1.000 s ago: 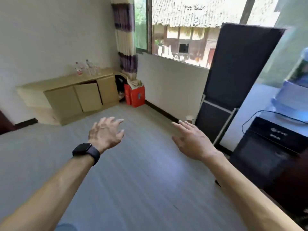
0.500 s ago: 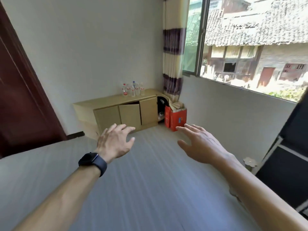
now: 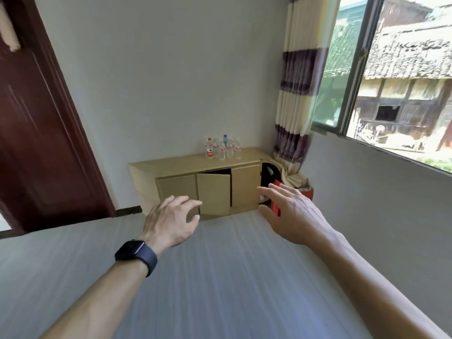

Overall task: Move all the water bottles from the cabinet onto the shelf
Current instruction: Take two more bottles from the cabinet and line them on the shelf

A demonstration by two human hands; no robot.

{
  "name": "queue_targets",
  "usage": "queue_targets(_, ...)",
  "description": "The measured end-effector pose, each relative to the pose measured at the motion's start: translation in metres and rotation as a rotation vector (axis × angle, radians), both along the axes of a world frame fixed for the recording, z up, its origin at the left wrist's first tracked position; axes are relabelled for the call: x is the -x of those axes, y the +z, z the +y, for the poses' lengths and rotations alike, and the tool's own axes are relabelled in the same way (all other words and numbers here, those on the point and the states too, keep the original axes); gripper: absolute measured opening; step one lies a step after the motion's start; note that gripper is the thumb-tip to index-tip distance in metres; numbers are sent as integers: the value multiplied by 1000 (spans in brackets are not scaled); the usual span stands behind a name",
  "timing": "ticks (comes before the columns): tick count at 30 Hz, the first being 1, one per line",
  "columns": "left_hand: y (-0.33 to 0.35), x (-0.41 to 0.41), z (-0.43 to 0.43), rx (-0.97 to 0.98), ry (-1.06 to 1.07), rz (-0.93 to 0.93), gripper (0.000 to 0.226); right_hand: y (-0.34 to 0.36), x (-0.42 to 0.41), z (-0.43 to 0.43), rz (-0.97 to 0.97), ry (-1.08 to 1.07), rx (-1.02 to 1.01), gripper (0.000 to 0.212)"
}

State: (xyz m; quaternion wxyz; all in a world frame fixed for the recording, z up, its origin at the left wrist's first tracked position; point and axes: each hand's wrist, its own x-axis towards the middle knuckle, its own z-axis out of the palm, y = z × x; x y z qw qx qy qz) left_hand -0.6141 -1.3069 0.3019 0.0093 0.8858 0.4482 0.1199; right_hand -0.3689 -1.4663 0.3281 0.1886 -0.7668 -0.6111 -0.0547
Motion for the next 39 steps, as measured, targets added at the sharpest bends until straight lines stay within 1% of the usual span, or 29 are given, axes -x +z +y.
queue_targets(4,-4,-39,90,-14,-12,-6,47,1,-35,88,-35,-25,-10,52)
queue_targets(8,6,-74,194,-15,-43,-14,49,9,-70,180,-15,-59,16,51)
queue_targets(12,10,-116,293,-21,-62,12,50,12,-108,263,-4,-107,-6,49)
queue_targets(16,-3,-159,375,3,-105,55,49,-2,-149,343,19,-136,14,49)
queue_targets(20,-19,-205,466,33,-102,84,49,-17,-195,428,25,-116,37,49)
queue_targets(24,-29,-254,555,36,-73,82,48,-24,-247,521,-19,-75,47,47)
queue_targets(30,-23,-309,684,44,-24,64,48,-35,-321,666,31,-44,124,49)
queue_targets(35,-43,-353,790,92,2,44,48,-49,-366,773,51,-33,142,49)
queue_targets(37,-59,-377,831,110,-14,33,47,-61,-385,814,60,-50,172,48)
queue_targets(39,-79,-402,872,170,-48,25,47,-75,-404,853,65,-91,203,47)
